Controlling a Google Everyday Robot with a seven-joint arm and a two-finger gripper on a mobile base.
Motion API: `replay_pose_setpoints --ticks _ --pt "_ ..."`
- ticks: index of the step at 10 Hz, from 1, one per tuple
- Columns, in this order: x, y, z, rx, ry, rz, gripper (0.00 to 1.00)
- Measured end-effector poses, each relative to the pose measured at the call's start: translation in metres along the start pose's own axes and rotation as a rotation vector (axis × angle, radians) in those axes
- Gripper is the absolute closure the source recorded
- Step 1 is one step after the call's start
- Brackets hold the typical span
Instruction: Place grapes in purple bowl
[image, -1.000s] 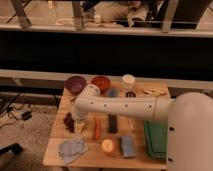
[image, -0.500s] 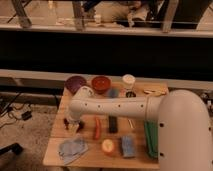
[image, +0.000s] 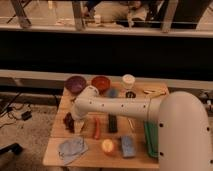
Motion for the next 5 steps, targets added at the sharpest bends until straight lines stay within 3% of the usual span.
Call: replay_pose_setpoints --ticks 5 --pt "-0.0031 0.0028 0.0044 0.009 -0.022 -0.004 0.69"
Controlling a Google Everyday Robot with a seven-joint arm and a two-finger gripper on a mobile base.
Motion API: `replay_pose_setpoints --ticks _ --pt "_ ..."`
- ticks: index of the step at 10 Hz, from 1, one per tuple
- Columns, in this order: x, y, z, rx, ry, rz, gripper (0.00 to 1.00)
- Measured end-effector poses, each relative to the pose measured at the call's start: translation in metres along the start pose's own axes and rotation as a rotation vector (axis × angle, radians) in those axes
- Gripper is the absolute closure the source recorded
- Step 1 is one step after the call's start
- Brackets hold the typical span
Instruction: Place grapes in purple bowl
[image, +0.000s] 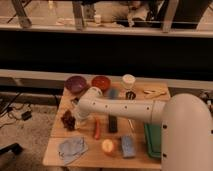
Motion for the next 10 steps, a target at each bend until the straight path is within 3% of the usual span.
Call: replay_pose_setpoints --ticks 3,10 --pt "-0.0064 0.0009 0.0056 -0.010 -0.018 -0.010 0.97" --pt "-0.0096 0.0020 0.0099 -0.023 -0.039 -0.016 1.00"
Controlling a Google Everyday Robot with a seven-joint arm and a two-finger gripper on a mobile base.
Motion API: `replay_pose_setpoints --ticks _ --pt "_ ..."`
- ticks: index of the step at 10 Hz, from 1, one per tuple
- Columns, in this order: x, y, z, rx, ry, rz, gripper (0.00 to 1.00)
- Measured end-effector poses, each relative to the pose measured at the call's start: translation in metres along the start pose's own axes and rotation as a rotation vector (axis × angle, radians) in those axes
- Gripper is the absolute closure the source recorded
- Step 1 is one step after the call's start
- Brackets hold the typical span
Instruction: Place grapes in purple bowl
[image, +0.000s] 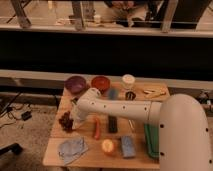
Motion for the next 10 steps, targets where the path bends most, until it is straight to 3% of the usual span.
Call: replay_pose_setpoints --ticks 2,7,10 --pt "-0.002 0.000 -0.003 0.007 -0.016 -0.003 1.00" --pt "-0.025 -0.009 -0.064 0.093 -0.098 -0.031 1.00" --pt "-0.031 -0.009 -0.069 0.109 -0.123 -0.049 1.00"
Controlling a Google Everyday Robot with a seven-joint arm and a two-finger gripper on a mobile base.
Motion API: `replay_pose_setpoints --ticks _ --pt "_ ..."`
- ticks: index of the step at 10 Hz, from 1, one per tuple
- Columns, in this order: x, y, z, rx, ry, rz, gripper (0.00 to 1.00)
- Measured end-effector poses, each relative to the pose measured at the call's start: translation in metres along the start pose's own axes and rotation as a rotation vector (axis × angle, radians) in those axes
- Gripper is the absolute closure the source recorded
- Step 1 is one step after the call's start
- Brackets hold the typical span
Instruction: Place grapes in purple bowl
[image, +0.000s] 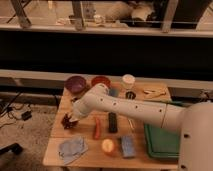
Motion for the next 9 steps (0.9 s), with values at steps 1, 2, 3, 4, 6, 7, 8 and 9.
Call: replay_pose_setpoints --ticks 1,2,3,4,6,7,8,9 --pt "-0.001 0.000 -0.001 0.003 -0.005 -0.006 1.00" --pt "-0.003 -0.001 -0.003 0.008 -0.009 -0.012 1.00" --pt "-0.009 -0.003 -0.009 0.019 -0.010 -0.027 1.00" --pt "-0.011 -0.005 -0.013 0.026 -0.009 -0.031 1.00" --pt "-0.009 -0.004 -0.012 0.025 -0.009 -0.029 1.00" --pt "-0.010 -0.005 -0.012 0.025 -0.009 -0.030 1.00" --pt "-0.010 -0.004 -0.012 0.024 -0.009 -0.030 1.00" --pt "-0.010 -0.004 -0.012 0.024 -0.010 -0.031 1.00"
